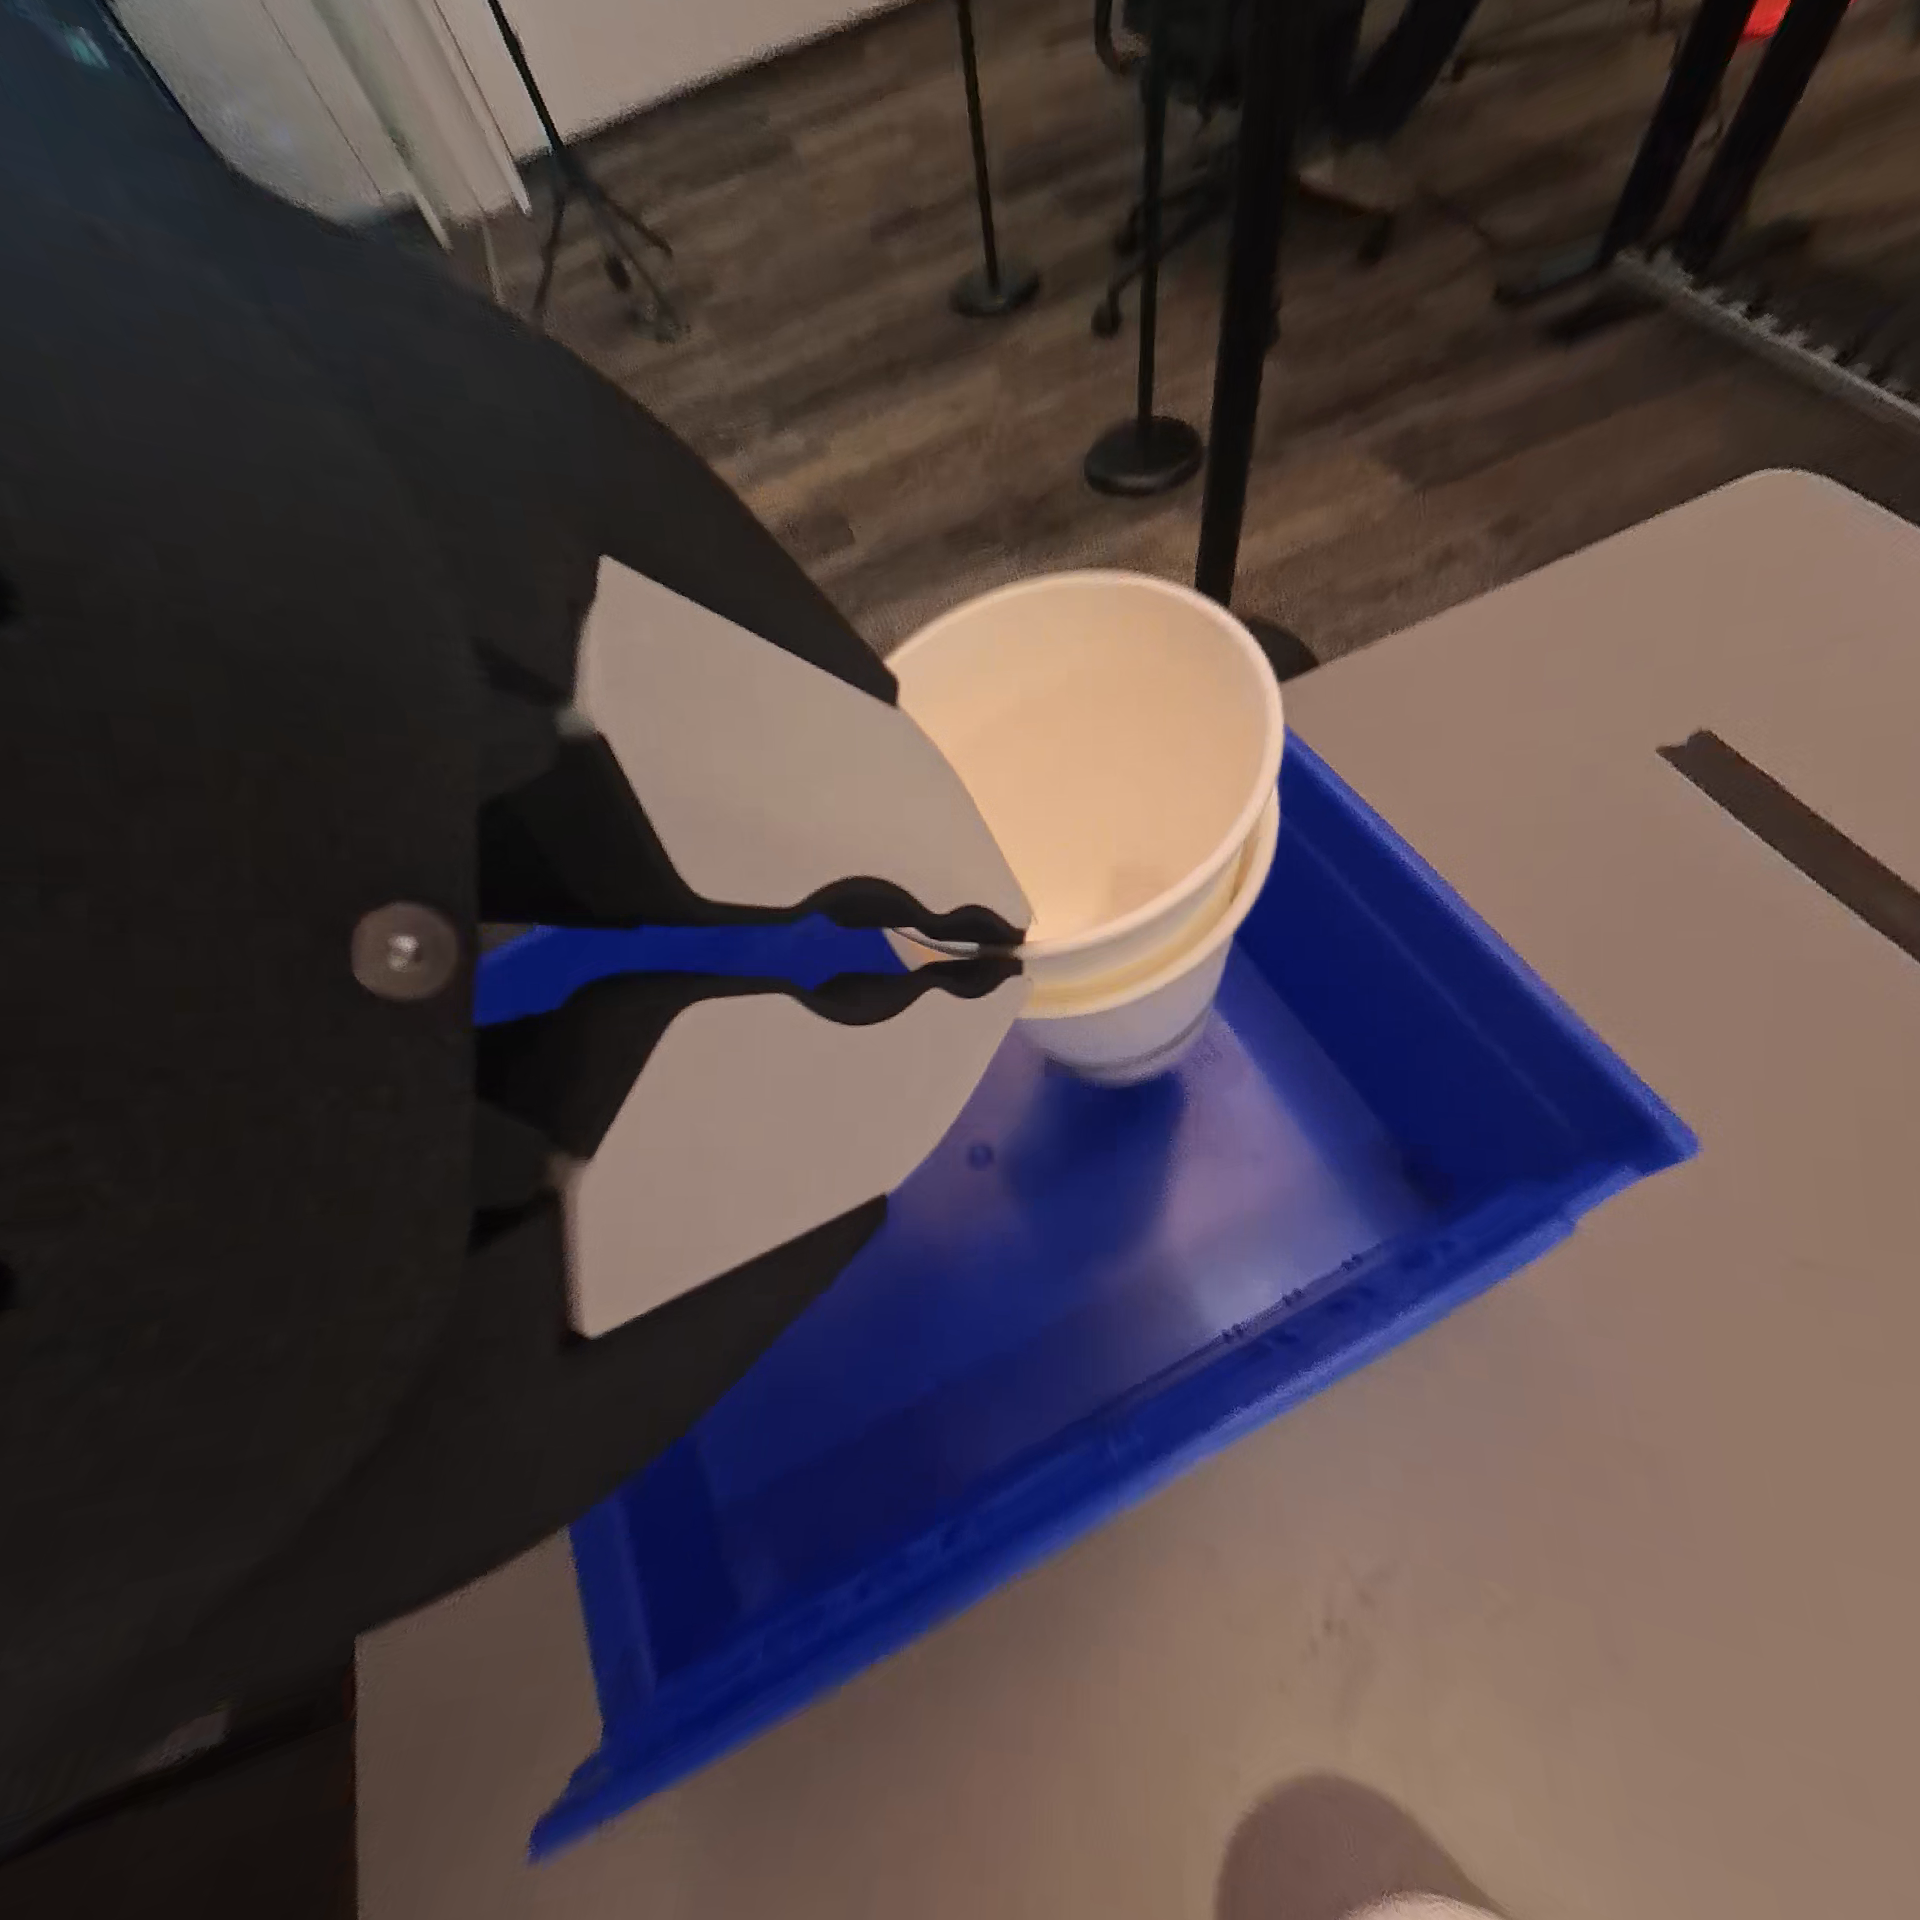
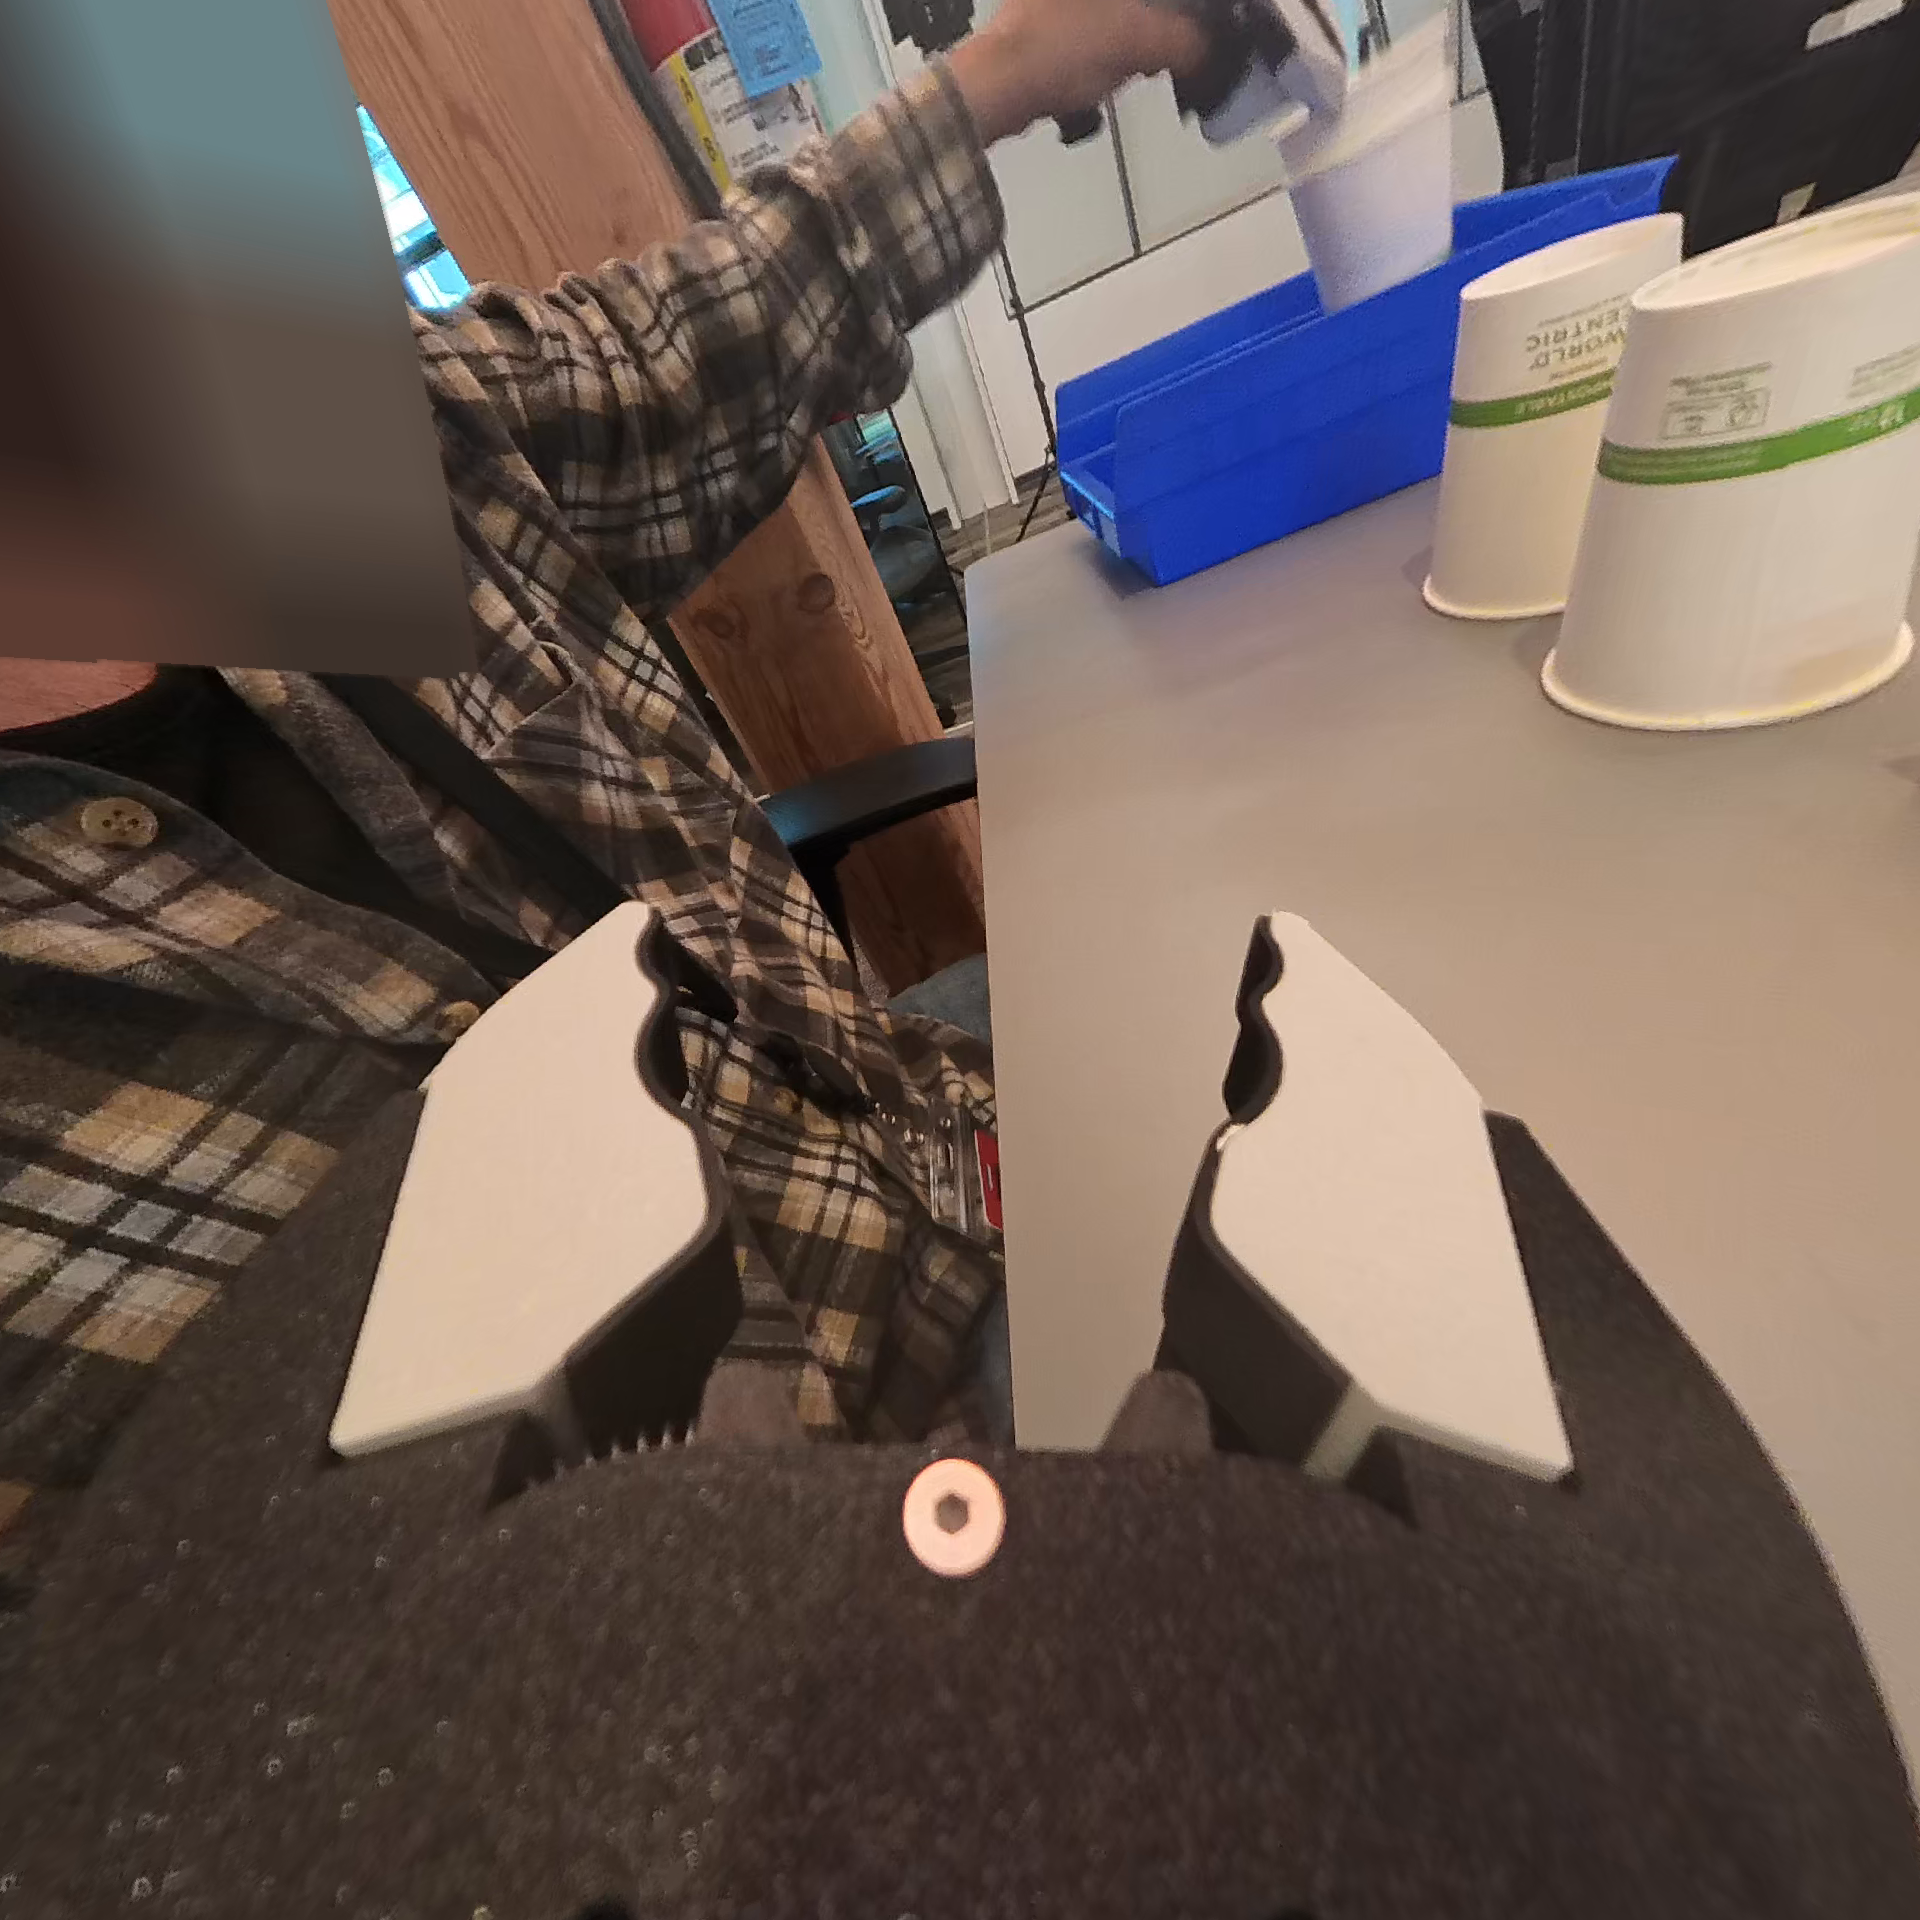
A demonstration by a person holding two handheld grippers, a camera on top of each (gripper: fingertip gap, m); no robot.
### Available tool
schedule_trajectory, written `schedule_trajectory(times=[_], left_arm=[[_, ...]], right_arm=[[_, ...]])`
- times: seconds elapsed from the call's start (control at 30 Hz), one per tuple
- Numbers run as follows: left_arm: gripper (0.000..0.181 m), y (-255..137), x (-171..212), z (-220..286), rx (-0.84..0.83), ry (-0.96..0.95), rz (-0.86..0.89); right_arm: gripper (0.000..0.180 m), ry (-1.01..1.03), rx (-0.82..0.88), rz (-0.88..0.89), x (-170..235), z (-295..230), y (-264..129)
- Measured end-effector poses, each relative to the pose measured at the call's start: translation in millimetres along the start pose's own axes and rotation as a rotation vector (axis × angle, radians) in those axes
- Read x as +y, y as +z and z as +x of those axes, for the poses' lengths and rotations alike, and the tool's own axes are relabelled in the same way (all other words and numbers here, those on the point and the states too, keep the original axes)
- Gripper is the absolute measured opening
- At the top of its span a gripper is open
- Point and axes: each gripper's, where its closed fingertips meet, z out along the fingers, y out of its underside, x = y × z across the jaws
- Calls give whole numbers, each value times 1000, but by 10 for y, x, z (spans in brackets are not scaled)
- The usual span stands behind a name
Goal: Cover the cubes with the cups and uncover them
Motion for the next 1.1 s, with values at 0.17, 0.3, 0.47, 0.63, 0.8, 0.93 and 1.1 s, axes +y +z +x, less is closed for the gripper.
schedule_trajectory(times=[0.17,0.3,0.47,0.63,0.8,0.93,1.1], left_arm=[[2,283,209,104,60,-17,-92],[2,246,185,65,44,-10,-91],[2,-58,-25,-72,-12,5,-40],[2,-396,-170,-227,-60,-12,14],[3,-859,-410,-284,14,-151,202],[2,-1274,-722,-13,210,-258,425],[2,-1569,-1111,701,445,-241,629]], right_arm=[[102,-2,-6,3,-2,-6,18],[102,-2,9,0,-22,1,-26],[102,-11,-2,1,-61,11,23],[103,-15,-14,3,-62,-2,74],[103,-25,16,54,-160,16,18],[107,-42,81,161,-345,119,-37],[111,-94,218,368,-809,420,-58]])
